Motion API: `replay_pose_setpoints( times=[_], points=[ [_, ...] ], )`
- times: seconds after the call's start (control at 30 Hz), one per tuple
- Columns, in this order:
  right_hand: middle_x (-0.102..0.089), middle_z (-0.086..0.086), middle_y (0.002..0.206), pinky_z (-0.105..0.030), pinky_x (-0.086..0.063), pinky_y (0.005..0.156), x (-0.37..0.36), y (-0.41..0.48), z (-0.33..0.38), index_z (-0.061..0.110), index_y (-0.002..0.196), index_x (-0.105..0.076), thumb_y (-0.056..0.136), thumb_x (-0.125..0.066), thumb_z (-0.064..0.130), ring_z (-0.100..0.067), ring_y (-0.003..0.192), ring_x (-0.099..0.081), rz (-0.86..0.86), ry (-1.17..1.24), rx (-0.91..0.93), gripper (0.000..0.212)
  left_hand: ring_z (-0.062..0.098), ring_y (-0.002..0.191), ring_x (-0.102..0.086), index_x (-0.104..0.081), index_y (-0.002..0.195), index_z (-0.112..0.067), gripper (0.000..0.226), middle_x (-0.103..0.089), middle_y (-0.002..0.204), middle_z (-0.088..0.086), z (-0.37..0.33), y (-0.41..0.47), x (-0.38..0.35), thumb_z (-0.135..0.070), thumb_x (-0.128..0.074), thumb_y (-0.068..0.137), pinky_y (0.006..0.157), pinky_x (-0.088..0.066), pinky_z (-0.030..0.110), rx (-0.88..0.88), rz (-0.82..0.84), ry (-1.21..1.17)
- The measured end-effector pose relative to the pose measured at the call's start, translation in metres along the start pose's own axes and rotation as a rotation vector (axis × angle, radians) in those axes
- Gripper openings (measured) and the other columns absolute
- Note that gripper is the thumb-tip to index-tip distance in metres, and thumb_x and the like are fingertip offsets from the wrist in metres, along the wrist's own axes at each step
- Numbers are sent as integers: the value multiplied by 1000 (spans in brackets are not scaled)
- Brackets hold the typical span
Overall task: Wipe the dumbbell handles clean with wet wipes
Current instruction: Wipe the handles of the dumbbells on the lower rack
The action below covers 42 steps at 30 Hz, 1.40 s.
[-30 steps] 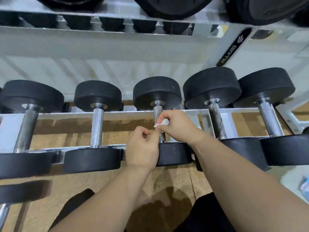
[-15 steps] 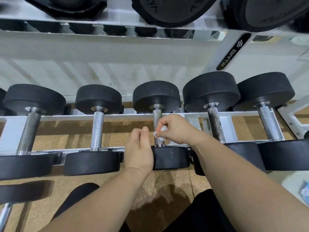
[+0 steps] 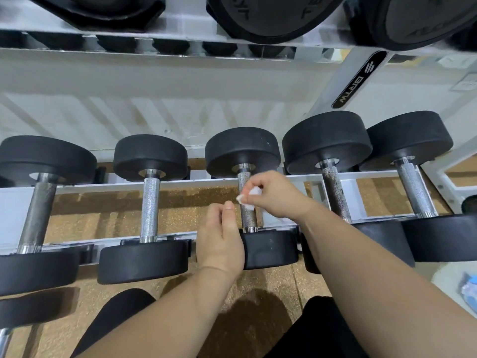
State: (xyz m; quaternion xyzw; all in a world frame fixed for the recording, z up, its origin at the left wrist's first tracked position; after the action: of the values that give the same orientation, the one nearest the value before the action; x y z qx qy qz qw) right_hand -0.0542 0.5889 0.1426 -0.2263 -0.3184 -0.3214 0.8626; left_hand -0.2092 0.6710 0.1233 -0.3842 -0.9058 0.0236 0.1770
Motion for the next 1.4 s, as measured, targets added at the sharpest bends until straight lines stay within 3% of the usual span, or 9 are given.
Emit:
replay_pose_setpoints(
  times=[0.17,0.37,0.5,0.63,0.83,1.07,1.13,1.27,1.4],
  points=[
    [-66,15,89,-12,-37,68,-8,9,5,27,82,-68,85,-75,29,4,83,-57,-252,61,-27,8,20,90,-56,-54,83,-22,59,-62,90,-3,2,0,0,-72,-21,83,84,-45,45,-2,2,1],
    [-55,23,55,-12,-35,54,-8,-25,-3,25,77,-75,80,-82,31,1,55,-49,193,-42,-49,10,22,83,-53,-50,78,-25,47,-57,81,-3,2,0,0,-64,-26,90,80,-44,46,-9,10,-9],
    [-64,17,83,-17,-39,70,-2,-4,0,26,80,-72,85,-77,31,3,80,-57,-89,26,21,9,16,93,-58,-56,85,-25,52,-64,92,-6,6,0,-2,-68,-26,87,87,-46,44,11,20,-53],
    [-66,18,83,-15,-42,70,4,11,1,28,84,-71,88,-74,32,4,81,-60,-246,110,-3,6,17,97,-58,-55,87,-26,56,-64,97,-6,8,0,-3,-72,-23,85,89,-44,42,30,25,-51],
    [-62,16,66,-16,-38,61,-10,-17,-4,24,77,-77,79,-84,30,3,60,-51,209,-39,-27,9,23,88,-55,-51,83,-25,54,-60,87,-1,6,1,-1,-71,-23,85,87,-45,48,12,8,-33],
    [-69,9,89,-28,-53,75,2,8,-7,25,83,-69,87,-75,31,-8,83,-62,-311,186,-45,9,17,96,-58,-57,90,-23,58,-64,96,-3,4,-1,-1,-69,-23,86,89,-45,44,13,28,-32],
    [-68,11,84,-29,-52,74,-1,2,-9,26,79,-69,85,-77,30,-7,79,-62,-277,216,-67,11,18,96,-59,-58,91,-20,62,-65,95,-2,4,-2,-1,-70,-22,84,91,-47,47,7,15,-27],
    [-64,10,65,-34,-51,65,-15,-19,-18,23,76,-71,79,-82,29,-10,62,-59,47,152,-135,13,20,92,-61,-57,88,-22,59,-66,90,-1,2,-2,0,-71,-24,83,89,-48,49,20,-5,-28],
    [-65,11,82,-31,-55,69,-2,-2,-12,26,77,-64,86,-74,27,-9,75,-60,-209,224,-83,14,18,83,-55,-54,90,-22,48,-60,84,1,-3,-3,1,-63,-29,88,80,-42,40,4,13,-30]
  ],
)
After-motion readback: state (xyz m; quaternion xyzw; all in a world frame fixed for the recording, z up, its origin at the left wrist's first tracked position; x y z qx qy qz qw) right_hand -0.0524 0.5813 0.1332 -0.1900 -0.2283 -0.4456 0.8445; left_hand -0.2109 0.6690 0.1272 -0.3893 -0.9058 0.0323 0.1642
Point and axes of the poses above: each hand's wrist, its own y-axis towards the middle knuckle, its own x-axis out of the back of the hand, z = x × y, the point moved 5 cm from there along y, towards the middle knuckle
